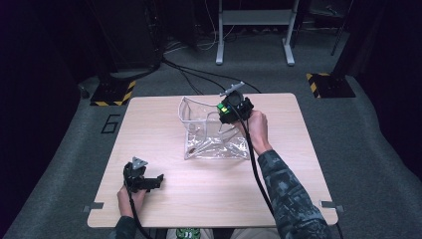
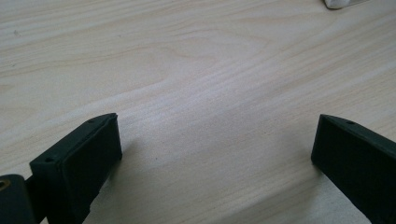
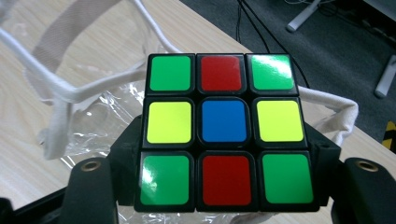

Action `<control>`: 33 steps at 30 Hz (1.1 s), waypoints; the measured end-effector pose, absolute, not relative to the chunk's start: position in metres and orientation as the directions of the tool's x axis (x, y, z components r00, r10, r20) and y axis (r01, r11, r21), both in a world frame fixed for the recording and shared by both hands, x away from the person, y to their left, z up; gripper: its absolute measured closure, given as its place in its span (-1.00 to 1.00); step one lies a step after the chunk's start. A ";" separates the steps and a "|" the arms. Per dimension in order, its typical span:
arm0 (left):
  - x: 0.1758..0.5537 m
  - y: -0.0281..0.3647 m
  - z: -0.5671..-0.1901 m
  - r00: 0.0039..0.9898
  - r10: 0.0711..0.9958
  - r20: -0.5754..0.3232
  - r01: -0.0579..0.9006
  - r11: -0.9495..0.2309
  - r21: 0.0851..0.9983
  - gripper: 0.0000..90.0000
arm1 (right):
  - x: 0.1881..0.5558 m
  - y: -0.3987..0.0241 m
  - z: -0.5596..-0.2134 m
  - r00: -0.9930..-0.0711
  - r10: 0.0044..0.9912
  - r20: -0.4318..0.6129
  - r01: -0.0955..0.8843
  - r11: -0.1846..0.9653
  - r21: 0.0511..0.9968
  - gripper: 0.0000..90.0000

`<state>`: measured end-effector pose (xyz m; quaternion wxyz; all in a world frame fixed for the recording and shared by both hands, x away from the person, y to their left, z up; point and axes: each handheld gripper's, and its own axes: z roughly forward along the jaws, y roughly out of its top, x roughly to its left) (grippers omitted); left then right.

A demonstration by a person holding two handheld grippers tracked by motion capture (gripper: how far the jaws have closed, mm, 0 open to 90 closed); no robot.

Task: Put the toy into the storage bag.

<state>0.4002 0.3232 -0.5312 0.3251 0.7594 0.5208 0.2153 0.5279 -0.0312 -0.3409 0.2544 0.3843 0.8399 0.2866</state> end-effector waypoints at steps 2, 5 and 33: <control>0.400 0.323 -0.531 0.365 0.931 -0.011 0.651 -0.246 0.718 -0.96 | 0.531 -0.033 -0.343 -0.569 0.795 -0.210 0.503 0.539 0.676 -0.26; 0.400 0.323 -0.531 0.365 0.931 -0.011 0.651 -0.246 0.718 -0.96 | 0.534 -0.035 -0.346 -0.556 0.805 -0.205 0.519 0.529 0.671 -0.26; 0.400 0.323 -0.531 0.365 0.931 -0.011 0.650 -0.246 0.719 -0.96 | 0.552 -0.031 -0.365 -0.530 0.815 -0.234 0.567 0.545 0.617 -0.26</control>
